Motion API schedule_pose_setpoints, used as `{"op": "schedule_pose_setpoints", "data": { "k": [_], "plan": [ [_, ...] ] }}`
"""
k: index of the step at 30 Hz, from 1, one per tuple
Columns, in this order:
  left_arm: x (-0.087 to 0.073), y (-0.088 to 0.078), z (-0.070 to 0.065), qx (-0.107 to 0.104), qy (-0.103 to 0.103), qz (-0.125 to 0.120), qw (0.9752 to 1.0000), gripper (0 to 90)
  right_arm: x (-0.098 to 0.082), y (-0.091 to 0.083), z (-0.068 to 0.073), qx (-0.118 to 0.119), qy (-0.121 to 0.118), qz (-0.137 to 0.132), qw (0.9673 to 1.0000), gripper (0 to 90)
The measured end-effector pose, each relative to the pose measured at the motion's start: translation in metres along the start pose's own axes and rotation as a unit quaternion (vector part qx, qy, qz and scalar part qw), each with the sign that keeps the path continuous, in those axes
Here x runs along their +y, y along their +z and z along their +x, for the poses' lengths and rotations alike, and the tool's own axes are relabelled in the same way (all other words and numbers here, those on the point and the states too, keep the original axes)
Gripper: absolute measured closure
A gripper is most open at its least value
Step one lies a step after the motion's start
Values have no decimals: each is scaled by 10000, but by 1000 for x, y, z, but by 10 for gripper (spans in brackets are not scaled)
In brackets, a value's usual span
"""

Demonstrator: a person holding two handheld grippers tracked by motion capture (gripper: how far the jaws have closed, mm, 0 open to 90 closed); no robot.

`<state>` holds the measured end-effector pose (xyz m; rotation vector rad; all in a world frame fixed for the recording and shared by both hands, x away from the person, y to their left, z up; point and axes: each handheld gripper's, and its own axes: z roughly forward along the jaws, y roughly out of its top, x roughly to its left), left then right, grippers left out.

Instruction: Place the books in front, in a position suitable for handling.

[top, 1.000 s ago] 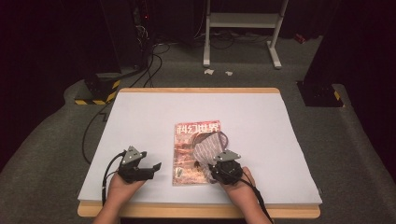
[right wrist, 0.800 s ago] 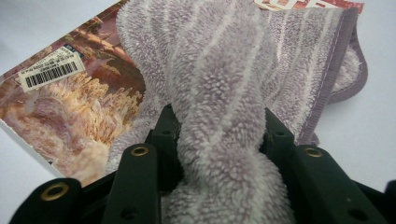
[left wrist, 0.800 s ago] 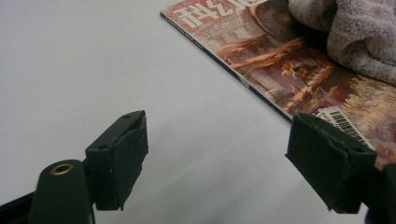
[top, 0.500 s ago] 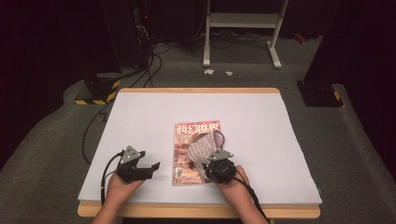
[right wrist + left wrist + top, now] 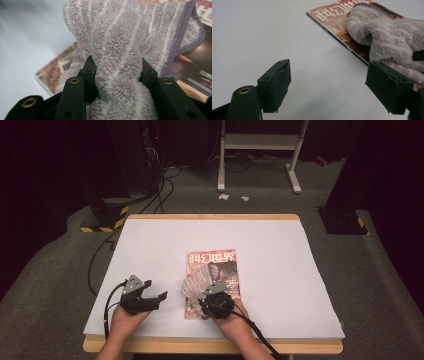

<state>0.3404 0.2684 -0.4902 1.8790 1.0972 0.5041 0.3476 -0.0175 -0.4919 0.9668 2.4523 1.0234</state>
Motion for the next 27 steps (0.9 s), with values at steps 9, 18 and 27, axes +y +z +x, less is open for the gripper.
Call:
{"op": "schedule_pose_setpoints", "data": {
  "k": [9,18,27],
  "plan": [
    [1,-7,10,42,-185,-141,9997,208,13,13,26,155,-257,11,9996,594],
    [1,-4,8,11,-153,-76,9999,203,3,4,13,-56,-215,16,9998,593],
    [1,5,-3,-58,-54,40,10000,206,-24,-20,-17,-392,66,-42,9992,594]
  ]
}}
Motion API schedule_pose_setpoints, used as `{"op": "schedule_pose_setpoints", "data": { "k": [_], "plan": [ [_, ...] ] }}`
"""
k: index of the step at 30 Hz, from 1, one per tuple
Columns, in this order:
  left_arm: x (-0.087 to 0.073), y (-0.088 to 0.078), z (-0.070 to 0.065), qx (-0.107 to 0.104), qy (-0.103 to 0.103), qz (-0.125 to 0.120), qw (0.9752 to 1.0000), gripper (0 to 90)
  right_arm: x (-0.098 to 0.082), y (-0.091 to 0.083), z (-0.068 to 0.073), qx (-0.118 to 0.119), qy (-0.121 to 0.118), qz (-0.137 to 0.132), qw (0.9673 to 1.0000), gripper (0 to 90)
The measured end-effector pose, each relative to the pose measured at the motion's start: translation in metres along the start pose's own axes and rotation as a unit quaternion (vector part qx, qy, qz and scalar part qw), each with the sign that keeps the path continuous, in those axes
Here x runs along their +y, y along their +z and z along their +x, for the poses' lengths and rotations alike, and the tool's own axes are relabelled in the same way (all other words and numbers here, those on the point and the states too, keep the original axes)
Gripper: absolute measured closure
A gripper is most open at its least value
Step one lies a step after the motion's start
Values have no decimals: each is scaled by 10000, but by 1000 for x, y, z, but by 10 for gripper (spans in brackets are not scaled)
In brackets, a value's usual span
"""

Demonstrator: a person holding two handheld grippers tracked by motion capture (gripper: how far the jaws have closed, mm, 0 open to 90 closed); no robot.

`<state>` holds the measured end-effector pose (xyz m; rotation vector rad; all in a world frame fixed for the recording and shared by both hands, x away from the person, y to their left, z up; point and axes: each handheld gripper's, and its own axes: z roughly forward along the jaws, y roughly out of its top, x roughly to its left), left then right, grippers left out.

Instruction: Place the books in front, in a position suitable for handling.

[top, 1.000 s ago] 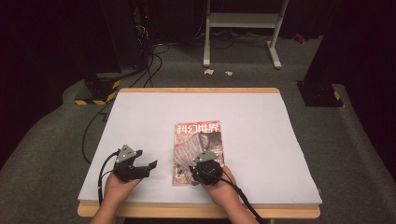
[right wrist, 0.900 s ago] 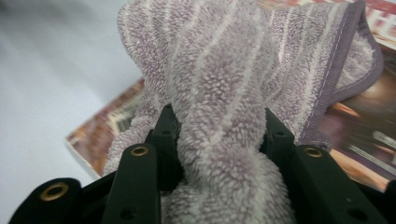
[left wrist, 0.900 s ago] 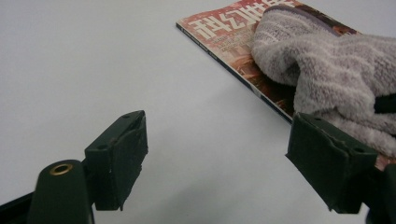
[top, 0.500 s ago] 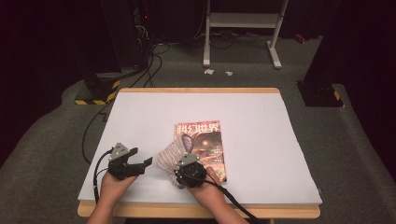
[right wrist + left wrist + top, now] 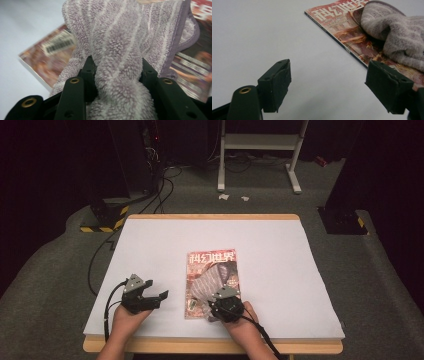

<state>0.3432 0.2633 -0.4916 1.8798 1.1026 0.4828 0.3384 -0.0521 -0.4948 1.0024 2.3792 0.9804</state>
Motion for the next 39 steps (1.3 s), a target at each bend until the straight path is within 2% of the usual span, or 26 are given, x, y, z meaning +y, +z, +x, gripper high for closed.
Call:
{"op": "schedule_pose_setpoints", "data": {
  "k": [8,12,18,22,26,32,39],
  "plan": [
    [0,2,-1,20,57,36,10000,204,-25,-22,-32,-331,343,-39,9989,595],
    [-1,2,-2,24,80,57,9999,204,-27,-25,-36,-373,364,-38,9986,596],
    [-1,3,-3,-13,82,43,10000,204,-19,-21,-38,-533,359,-28,9979,598],
    [0,5,-3,-60,107,72,9999,204,-7,-11,-48,-654,433,35,9969,597],
    [0,4,-2,-74,82,53,9999,203,5,2,-56,-669,528,162,9962,597],
    [0,3,-1,-81,86,58,9999,203,15,12,-48,-639,385,224,9970,598],
    [0,1,0,-59,57,28,10000,203,26,21,-26,-404,235,245,9986,598]
  ]
}}
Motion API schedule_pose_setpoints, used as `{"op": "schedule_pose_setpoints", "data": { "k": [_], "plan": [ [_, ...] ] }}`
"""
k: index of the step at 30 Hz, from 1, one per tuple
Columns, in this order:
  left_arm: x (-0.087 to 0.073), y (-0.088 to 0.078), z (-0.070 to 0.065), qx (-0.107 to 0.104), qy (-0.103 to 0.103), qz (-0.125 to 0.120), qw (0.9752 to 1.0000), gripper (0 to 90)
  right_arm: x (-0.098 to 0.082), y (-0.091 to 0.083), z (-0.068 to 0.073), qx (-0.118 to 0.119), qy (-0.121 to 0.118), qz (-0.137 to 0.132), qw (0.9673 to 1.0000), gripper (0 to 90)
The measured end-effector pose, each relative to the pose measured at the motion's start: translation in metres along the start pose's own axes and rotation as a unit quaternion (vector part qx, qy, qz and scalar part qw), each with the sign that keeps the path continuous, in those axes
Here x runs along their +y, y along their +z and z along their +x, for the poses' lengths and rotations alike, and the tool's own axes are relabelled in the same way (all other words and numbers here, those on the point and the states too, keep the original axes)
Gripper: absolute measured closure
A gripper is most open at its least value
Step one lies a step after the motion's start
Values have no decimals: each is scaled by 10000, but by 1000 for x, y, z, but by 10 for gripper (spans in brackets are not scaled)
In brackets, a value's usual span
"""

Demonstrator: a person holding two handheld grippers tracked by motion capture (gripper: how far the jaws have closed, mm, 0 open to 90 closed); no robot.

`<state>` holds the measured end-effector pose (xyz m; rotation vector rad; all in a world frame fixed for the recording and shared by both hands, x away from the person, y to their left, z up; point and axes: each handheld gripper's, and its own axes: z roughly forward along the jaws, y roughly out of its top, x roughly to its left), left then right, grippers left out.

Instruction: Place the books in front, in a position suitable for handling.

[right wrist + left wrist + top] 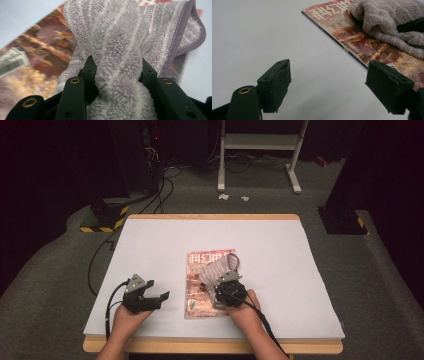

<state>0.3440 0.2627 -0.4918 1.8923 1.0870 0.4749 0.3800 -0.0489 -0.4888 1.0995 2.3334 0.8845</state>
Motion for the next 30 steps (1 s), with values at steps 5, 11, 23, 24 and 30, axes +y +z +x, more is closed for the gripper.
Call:
{"op": "schedule_pose_setpoints", "data": {
  "k": [5,11,23,24,30],
  "plan": [
    [0,-3,4,46,-51,-52,10000,203,8,6,27,292,-229,-51,9993,598],
    [0,-8,9,100,-89,-121,9998,203,17,12,62,541,-516,-115,9971,598],
    [-1,-6,8,99,-57,-53,9999,204,-12,-11,25,214,-317,-108,9992,594],
    [-1,-6,8,104,-54,-58,9999,204,-17,-15,17,158,-232,-107,9995,595],
    [-1,-6,7,128,-29,-59,9999,203,-37,-30,-18,-58,152,-112,9998,595]
  ]
}}
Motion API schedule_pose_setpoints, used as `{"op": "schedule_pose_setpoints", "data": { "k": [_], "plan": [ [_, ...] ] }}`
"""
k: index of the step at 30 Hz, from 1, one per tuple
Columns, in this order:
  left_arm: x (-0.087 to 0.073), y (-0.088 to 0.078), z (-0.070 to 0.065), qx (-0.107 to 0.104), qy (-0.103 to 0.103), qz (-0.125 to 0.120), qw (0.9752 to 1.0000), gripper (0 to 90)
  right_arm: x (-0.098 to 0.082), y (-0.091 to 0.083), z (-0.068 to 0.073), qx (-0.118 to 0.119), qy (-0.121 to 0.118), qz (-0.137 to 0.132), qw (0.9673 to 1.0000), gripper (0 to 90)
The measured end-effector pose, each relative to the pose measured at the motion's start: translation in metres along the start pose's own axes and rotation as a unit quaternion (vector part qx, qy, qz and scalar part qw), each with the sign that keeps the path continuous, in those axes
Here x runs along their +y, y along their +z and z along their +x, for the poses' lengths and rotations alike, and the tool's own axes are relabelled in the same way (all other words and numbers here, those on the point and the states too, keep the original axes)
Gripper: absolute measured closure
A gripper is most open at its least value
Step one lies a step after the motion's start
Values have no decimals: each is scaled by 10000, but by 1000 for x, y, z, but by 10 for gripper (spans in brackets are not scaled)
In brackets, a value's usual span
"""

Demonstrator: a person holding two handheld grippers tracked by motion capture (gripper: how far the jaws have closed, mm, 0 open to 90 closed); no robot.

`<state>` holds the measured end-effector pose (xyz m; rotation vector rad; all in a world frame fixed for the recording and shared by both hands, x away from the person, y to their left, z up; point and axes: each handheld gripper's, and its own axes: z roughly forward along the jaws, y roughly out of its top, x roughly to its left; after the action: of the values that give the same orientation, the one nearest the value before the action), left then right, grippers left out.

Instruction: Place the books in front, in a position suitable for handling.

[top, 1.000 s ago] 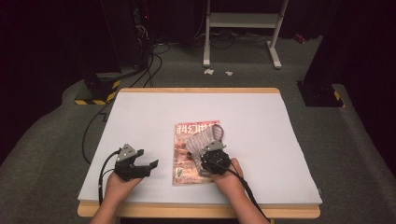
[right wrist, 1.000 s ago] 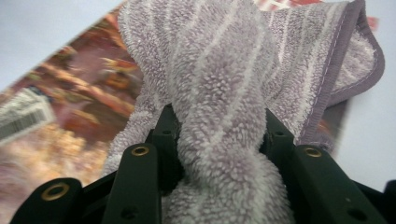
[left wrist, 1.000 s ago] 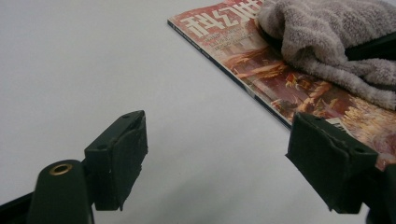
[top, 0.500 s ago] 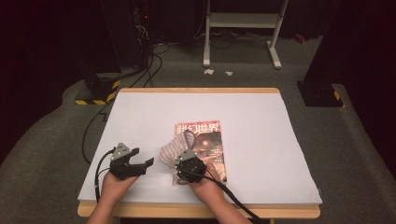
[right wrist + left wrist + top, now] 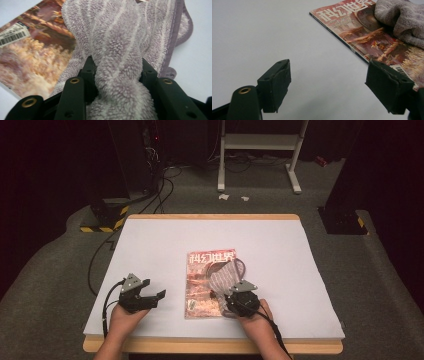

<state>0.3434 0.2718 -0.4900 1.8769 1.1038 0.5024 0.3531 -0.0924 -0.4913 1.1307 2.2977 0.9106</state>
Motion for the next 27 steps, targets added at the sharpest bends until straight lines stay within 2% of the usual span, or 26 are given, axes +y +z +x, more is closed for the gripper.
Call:
{"op": "schedule_pose_setpoints", "data": {
  "k": [3,5,8,10,14,17,19,21,23,27],
  "plan": [
    [0,0,0,1,1,-24,10000,203,3,-3,-2,18,37,-26,10000,596],
    [0,-1,0,2,7,-61,10000,203,10,-6,-3,-24,46,-181,9998,596],
    [0,-2,0,-5,-14,-73,10000,203,26,-4,-8,-125,102,-264,9995,596],
    [0,-2,0,-21,-12,-97,9999,203,34,4,-14,-203,129,-212,9995,596],
    [0,-3,2,-10,-35,-100,9999,203,43,29,-24,-342,268,89,9990,596],
    [0,-2,2,-15,-18,-99,9999,203,46,42,-24,-350,321,176,9987,596],
    [0,-1,2,-20,-6,-94,10000,203,49,46,-20,-307,337,185,9988,596],
    [0,1,2,-25,-15,-74,10000,203,53,50,-12,-227,235,202,9993,596],
    [0,1,2,-22,7,-52,10000,203,58,54,1,-159,79,189,9997,597],
    [0,0,2,-34,5,-66,10000,203,65,60,23,0,-51,166,9998,597]
  ]
}}
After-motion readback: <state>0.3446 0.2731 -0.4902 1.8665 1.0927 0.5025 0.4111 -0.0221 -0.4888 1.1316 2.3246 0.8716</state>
